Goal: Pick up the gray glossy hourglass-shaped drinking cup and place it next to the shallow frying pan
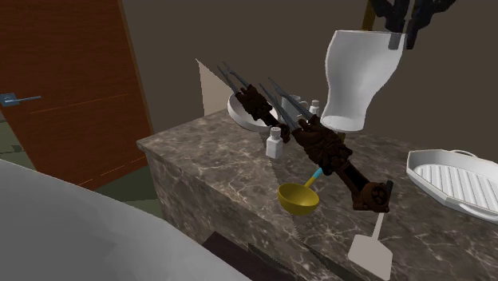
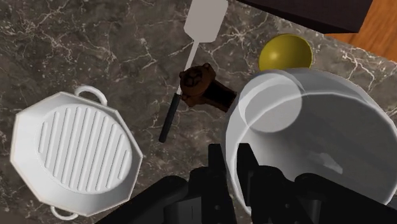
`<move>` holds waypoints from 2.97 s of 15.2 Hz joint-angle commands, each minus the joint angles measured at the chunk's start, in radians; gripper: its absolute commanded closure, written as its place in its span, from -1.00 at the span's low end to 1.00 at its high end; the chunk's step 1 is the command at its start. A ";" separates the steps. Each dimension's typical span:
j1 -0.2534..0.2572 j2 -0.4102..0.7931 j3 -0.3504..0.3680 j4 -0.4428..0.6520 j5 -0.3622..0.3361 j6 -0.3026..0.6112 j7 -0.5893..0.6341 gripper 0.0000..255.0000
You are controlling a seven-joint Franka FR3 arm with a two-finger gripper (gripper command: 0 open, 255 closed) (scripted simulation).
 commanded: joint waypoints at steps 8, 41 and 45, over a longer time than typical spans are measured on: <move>-0.072 0.084 -0.168 0.079 -0.059 0.021 -0.222 1.00; -0.104 0.191 -0.258 -0.214 -0.080 0.426 -0.293 1.00; -0.104 0.213 -0.263 -0.249 -0.079 0.484 -0.293 1.00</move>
